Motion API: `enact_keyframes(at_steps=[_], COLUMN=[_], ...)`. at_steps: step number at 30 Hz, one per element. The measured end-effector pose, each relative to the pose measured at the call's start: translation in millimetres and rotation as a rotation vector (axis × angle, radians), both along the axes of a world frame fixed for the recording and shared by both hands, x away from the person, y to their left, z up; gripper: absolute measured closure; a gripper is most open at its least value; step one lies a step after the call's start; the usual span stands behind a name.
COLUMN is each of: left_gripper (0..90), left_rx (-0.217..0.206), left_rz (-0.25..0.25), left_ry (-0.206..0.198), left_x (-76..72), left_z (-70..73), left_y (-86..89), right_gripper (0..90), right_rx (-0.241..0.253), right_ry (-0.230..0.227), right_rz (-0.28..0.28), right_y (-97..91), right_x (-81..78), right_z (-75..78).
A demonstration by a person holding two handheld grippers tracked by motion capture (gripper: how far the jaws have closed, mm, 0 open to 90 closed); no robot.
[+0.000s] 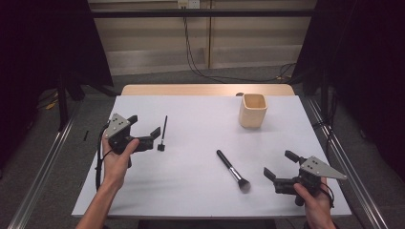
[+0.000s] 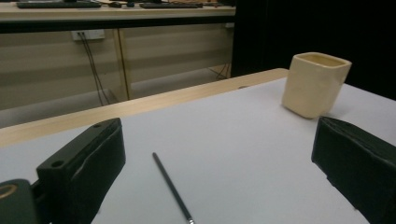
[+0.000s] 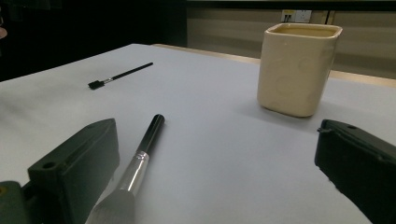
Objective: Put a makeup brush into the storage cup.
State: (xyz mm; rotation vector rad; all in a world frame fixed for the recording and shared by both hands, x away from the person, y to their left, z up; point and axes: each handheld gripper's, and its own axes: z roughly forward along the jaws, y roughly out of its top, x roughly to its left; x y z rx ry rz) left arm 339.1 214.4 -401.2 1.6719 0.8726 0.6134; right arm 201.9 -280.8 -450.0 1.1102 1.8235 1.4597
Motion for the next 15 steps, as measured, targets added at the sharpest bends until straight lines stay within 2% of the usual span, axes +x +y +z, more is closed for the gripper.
enact_keyframes(at_steps=[3,10,13,15], left_gripper=[2.7,2.5,2.3,1.9], left_rx=[-0.005,0.018,0.013,0.009], left_rz=[0.002,0.012,0.015,0.022], left_ry=[0.003,0.004,-0.002,0.008], left_x=[4.1,19.7,24.7,30.6], left_z=[-0.9,-0.4,0.4,0.7], left_y=[0.5,-1.2,-2.8,-4.1], right_gripper=[0.0,0.0,0.0,0.0], right_rx=[0.001,-0.002,-0.003,-0.002], right_ry=[0.002,0.003,0.004,0.002], right_rz=[0.001,0.001,0.002,0.003], right_y=[0.4,0.2,-0.2,-0.1], right_x=[0.6,1.4,1.2,1.1], right_z=[-0.2,-0.6,-0.6,-0.6])
